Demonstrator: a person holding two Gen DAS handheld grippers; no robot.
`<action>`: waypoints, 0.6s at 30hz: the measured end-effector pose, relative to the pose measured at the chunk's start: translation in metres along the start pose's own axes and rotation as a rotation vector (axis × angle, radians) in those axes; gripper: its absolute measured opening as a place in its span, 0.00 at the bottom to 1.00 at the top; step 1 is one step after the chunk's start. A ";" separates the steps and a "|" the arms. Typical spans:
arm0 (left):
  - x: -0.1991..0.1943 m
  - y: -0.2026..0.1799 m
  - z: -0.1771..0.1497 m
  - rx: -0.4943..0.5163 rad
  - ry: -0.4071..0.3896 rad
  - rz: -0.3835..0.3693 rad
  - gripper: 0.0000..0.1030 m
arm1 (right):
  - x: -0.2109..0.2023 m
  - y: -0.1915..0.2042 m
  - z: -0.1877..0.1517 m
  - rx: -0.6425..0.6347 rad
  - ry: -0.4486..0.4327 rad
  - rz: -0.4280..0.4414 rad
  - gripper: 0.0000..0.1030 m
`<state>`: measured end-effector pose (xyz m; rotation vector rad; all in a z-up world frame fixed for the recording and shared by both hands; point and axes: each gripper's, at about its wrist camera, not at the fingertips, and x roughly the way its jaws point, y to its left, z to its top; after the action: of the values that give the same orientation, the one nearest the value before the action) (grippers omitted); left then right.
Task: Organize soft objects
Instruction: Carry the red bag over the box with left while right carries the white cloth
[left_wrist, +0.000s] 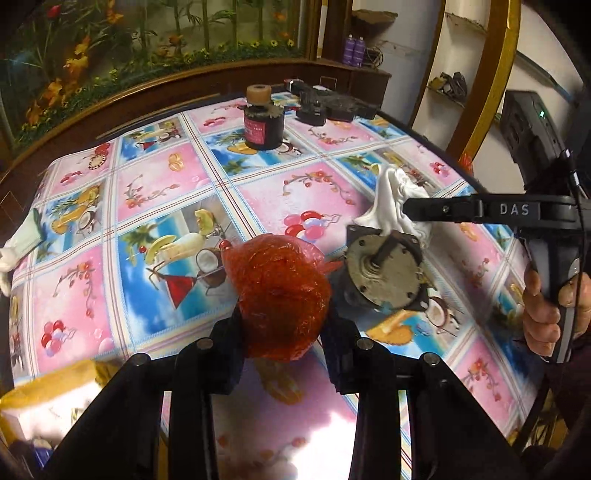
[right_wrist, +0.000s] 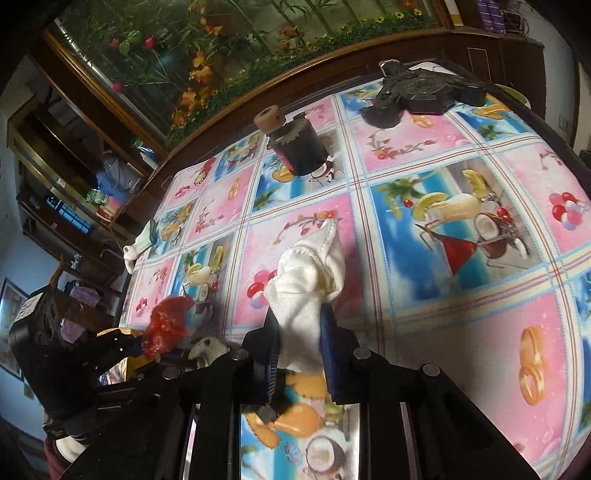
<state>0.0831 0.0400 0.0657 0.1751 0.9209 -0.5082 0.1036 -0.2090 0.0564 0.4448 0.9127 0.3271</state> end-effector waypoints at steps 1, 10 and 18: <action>-0.006 -0.001 -0.003 -0.005 -0.009 0.000 0.32 | -0.005 0.000 -0.004 -0.002 -0.002 -0.003 0.19; -0.051 -0.018 -0.034 -0.039 -0.078 0.015 0.32 | -0.048 0.005 -0.038 -0.027 -0.025 0.006 0.19; -0.090 -0.035 -0.063 -0.069 -0.146 0.150 0.32 | -0.080 0.013 -0.068 -0.047 -0.035 0.034 0.19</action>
<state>-0.0245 0.0629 0.1019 0.1415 0.7753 -0.3446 0.0011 -0.2179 0.0812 0.4218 0.8628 0.3702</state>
